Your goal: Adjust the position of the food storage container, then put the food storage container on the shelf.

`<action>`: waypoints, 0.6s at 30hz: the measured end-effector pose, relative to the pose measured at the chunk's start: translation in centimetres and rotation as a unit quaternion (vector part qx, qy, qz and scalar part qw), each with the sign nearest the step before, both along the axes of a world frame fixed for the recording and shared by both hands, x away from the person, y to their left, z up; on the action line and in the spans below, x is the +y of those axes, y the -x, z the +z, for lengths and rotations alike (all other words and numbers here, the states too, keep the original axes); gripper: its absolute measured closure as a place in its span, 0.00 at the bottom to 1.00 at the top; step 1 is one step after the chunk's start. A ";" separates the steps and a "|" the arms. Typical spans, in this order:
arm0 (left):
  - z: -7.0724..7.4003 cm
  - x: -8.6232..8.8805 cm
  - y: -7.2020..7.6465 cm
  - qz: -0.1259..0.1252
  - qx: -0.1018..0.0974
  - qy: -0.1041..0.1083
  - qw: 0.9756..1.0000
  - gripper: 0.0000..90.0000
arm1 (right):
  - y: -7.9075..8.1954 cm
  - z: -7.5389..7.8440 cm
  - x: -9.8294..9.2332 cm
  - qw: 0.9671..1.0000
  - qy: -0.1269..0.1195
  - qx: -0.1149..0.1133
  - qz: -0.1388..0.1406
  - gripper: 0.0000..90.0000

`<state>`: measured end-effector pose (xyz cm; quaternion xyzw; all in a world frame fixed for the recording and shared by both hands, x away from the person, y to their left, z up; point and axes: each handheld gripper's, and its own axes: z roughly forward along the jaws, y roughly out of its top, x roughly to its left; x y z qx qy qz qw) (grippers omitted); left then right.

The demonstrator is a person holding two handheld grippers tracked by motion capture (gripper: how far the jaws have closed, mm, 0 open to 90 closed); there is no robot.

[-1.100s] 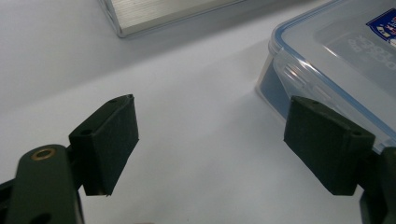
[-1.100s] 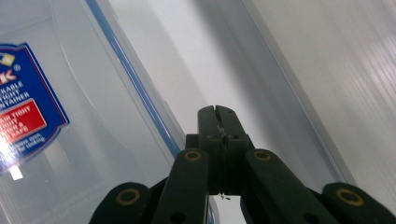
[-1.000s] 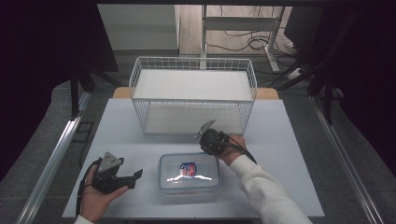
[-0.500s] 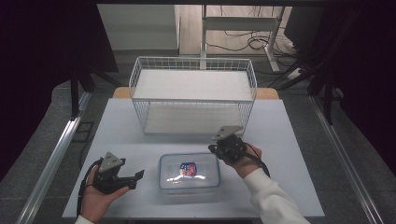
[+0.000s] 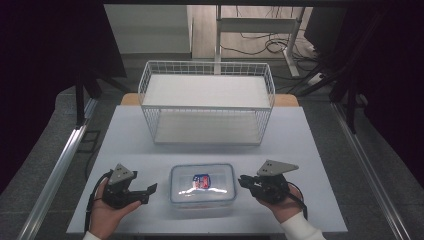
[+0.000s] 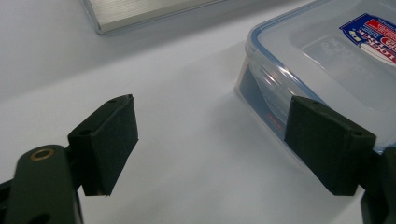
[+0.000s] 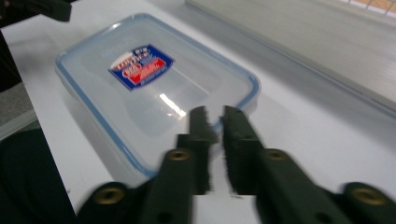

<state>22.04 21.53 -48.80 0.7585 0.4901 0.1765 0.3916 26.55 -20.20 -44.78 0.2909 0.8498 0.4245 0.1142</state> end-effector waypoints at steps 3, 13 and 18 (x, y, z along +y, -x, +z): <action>0.1 0.2 0.0 0.003 0.005 0.003 1.000 0.19 | 0.3 -0.3 -0.1 0.999 -0.018 -0.008 -0.029 0.46; 0.4 0.3 0.2 0.006 0.013 0.026 1.000 0.19 | -0.1 -0.7 0.1 0.998 -0.056 0.013 -0.035 0.25; 0.6 0.4 0.4 0.006 0.013 0.028 1.000 0.19 | -0.3 -0.5 0.1 0.997 -0.069 0.027 -0.036 0.23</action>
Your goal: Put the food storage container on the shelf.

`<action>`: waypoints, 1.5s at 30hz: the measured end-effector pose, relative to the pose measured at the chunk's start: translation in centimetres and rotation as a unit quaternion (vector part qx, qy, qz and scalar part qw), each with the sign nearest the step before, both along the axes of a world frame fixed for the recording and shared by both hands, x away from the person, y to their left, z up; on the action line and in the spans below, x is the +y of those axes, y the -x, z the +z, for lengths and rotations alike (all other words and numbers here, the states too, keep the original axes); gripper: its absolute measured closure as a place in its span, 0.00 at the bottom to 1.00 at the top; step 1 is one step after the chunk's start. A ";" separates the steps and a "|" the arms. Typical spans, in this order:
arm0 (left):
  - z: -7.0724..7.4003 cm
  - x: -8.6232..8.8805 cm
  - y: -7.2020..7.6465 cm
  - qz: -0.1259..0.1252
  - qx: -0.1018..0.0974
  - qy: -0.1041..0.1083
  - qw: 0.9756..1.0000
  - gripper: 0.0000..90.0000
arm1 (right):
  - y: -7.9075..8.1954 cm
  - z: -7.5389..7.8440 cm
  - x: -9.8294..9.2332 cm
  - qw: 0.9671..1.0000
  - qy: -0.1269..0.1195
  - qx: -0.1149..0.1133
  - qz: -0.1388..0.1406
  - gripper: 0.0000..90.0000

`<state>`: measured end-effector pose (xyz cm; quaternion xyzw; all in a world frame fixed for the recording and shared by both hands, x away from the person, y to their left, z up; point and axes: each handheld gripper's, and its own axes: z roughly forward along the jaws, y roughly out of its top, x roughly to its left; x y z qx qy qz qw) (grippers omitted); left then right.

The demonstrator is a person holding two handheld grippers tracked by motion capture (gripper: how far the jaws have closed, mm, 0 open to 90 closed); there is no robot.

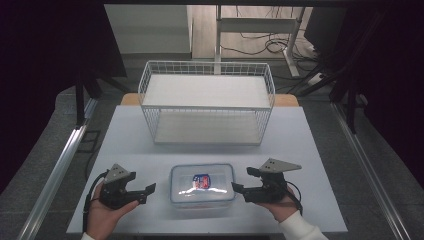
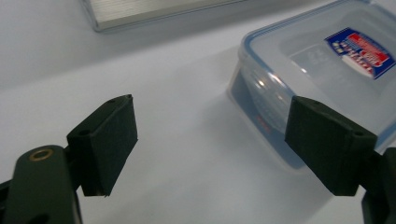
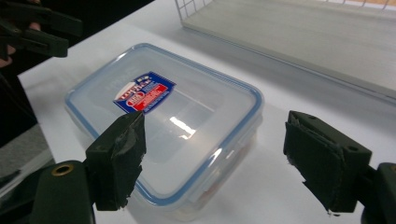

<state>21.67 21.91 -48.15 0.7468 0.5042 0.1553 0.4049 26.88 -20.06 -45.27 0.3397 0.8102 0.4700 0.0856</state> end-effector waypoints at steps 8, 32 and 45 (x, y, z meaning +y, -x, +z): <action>0.0 -0.7 -0.3 -0.027 0.025 0.042 0.998 0.18 | -0.2 -0.5 0.0 1.000 -0.013 0.026 0.008 0.23; -2.2 -2.1 -3.5 -0.063 0.142 0.179 0.972 0.19 | -0.7 -1.0 0.3 0.999 -0.016 0.041 0.005 0.23; -3.8 -3.6 -4.8 -0.103 0.183 0.221 0.952 0.17 | -0.9 -1.1 0.1 0.999 -0.021 0.046 0.000 0.22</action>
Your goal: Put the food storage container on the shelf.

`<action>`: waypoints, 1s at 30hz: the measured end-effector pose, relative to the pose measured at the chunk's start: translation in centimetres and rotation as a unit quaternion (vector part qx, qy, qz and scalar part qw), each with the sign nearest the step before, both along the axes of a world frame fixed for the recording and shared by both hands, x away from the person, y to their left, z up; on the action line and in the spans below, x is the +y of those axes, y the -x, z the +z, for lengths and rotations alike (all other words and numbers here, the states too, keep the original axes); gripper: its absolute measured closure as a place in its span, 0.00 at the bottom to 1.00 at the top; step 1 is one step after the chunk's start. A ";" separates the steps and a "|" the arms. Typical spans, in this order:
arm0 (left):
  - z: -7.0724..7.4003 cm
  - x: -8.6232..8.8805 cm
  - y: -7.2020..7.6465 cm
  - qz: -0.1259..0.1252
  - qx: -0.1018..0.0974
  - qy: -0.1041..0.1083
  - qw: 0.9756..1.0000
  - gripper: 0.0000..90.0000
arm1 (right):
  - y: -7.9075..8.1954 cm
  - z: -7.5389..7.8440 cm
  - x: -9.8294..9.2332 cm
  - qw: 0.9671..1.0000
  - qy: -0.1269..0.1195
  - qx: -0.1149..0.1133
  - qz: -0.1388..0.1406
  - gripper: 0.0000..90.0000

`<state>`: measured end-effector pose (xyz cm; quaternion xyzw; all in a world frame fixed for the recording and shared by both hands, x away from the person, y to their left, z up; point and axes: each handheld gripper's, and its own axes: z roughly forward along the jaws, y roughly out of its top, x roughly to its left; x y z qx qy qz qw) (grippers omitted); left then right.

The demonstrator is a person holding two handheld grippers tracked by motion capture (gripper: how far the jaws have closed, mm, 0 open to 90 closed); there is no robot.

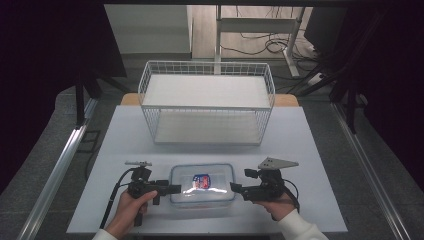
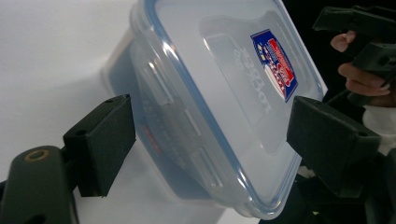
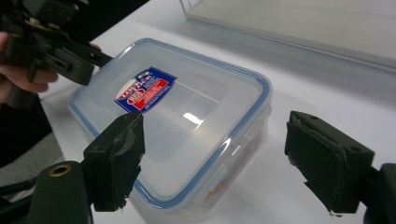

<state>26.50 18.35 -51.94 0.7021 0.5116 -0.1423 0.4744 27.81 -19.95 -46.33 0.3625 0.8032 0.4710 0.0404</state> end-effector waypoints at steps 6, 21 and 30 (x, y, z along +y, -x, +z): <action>-0.5 -0.3 -0.3 -0.014 0.011 0.003 1.000 0.17 | -0.4 -0.3 -0.1 1.000 -0.016 0.023 0.001 0.23; -0.4 -0.1 -0.2 -0.009 0.014 0.026 1.000 0.19 | -3.2 -3.6 0.7 0.984 -0.062 0.164 0.022 0.18; -0.7 0.4 -0.3 0.000 0.024 0.044 0.999 0.24 | -3.4 -4.4 1.3 0.977 -0.067 0.201 0.023 0.23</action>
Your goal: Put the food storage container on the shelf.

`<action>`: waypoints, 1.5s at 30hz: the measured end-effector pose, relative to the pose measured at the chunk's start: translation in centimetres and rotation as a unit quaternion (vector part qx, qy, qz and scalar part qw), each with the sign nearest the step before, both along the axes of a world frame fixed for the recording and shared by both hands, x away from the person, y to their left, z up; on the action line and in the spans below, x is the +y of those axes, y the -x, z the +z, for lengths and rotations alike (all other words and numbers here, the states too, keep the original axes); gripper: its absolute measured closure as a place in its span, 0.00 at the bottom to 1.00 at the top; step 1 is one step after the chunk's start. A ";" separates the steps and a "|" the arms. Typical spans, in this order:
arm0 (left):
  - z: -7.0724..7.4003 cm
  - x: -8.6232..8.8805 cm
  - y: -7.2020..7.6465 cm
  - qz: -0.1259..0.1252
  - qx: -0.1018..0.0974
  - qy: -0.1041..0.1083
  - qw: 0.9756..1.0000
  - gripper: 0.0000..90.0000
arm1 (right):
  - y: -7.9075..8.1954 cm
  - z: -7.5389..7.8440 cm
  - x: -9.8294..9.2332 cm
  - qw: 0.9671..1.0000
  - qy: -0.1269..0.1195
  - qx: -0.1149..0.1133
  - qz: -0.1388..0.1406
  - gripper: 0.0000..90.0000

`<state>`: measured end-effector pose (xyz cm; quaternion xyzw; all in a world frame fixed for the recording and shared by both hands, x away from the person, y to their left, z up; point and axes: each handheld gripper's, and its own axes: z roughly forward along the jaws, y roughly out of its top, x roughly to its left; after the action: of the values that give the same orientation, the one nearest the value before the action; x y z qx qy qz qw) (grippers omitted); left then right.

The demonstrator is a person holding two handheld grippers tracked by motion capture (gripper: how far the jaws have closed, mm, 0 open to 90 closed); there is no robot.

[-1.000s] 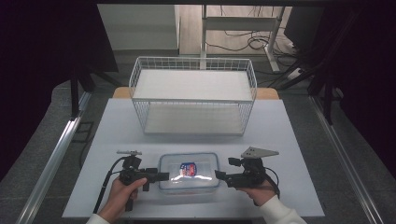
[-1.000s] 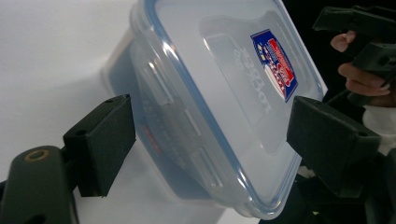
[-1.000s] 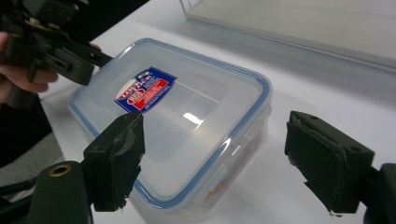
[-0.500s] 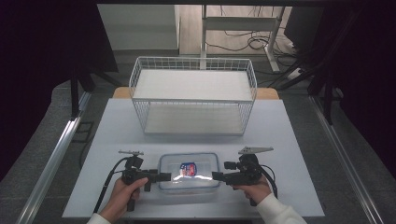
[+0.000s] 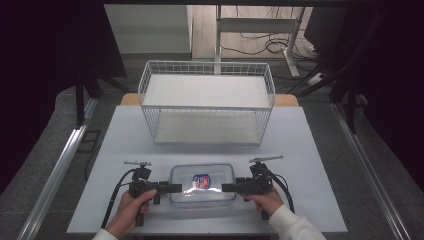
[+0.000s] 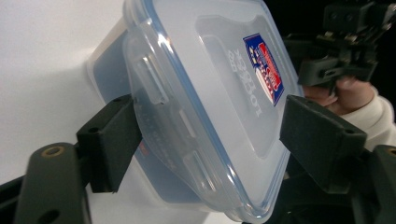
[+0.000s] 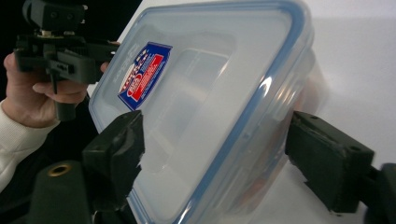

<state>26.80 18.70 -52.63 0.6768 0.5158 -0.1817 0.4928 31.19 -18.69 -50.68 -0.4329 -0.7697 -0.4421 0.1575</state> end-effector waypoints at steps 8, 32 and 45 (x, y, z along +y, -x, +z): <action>0.2 -0.1 0.2 0.008 -0.008 -0.023 1.000 0.32 | -0.2 0.1 -0.7 1.000 -0.004 0.017 -0.010 0.39; 1.6 0.6 1.4 0.024 -0.029 -0.017 0.999 0.52 | 1.0 0.9 -1.7 0.997 -0.042 0.040 -0.046 0.58; 2.3 0.1 1.3 0.024 -0.042 -0.027 0.998 0.54 | 1.2 1.6 -1.7 0.997 -0.031 0.026 -0.065 0.58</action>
<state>25.52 18.82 -50.33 0.6846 0.5155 -0.1276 0.4992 29.97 -20.41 -49.05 -0.4884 -0.7212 -0.4637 0.1623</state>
